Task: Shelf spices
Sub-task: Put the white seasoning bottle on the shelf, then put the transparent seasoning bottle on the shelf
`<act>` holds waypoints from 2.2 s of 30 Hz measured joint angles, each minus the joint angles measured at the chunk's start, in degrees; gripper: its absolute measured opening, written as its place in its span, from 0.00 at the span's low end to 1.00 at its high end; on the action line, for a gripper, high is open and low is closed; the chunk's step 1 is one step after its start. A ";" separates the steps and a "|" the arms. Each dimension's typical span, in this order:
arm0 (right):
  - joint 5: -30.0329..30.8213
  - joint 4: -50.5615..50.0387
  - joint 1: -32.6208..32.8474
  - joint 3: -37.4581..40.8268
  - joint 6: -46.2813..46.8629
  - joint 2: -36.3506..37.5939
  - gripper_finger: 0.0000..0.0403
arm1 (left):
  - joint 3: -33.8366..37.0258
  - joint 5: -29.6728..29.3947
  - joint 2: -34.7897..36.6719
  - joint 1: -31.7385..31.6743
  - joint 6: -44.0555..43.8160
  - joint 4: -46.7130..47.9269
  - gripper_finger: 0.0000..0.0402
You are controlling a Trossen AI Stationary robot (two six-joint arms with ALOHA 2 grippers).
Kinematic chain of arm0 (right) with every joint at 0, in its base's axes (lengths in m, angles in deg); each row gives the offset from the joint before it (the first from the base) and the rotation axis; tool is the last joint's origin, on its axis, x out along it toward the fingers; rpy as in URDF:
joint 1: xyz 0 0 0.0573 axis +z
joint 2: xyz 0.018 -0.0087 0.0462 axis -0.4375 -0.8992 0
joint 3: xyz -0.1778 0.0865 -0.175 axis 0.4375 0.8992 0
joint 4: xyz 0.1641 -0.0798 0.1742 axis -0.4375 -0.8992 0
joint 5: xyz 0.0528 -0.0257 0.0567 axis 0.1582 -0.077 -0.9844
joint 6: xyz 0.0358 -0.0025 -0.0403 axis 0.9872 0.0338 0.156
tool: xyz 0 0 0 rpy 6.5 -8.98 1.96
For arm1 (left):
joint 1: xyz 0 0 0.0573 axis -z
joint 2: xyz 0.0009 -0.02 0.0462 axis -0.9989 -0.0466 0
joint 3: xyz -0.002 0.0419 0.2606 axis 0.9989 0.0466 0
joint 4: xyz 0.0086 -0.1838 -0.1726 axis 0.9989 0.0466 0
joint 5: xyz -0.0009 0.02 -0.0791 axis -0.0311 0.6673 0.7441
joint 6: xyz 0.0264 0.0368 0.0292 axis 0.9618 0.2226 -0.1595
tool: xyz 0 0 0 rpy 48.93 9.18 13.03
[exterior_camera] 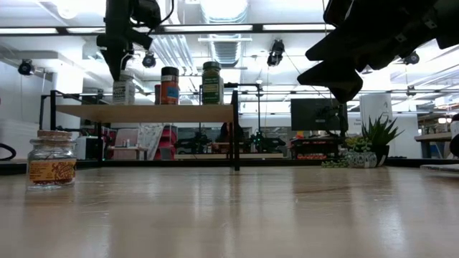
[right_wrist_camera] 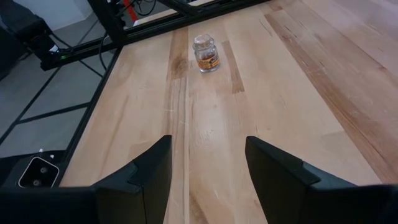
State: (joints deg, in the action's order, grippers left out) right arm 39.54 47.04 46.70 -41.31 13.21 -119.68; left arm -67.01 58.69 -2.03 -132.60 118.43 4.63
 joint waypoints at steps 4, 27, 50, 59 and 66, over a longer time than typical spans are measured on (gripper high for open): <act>0.01 0.02 0.02 0.00 0.00 0.00 0.45 | -0.16 0.03 1.22 0.98 0.80 0.19 0.74; 0.03 0.06 0.01 -0.02 0.09 0.00 0.45 | -4.32 11.20 1.50 10.20 0.78 -2.65 0.68; 0.03 0.07 -0.01 -0.01 0.20 0.00 0.45 | 9.77 0.97 1.45 10.47 1.36 -9.79 0.56; 0.03 0.04 0.01 -0.02 0.21 0.00 0.45 | 10.71 -0.80 1.45 10.40 1.33 -10.24 0.56; 0.03 0.04 0.00 -0.01 0.22 0.00 0.45 | 8.72 10.63 1.43 11.54 -0.64 -9.80 0.52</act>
State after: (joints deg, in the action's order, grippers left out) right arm 39.57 47.09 46.70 -41.33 13.42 -119.68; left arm -58.29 69.32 -0.60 -121.06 117.80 -5.17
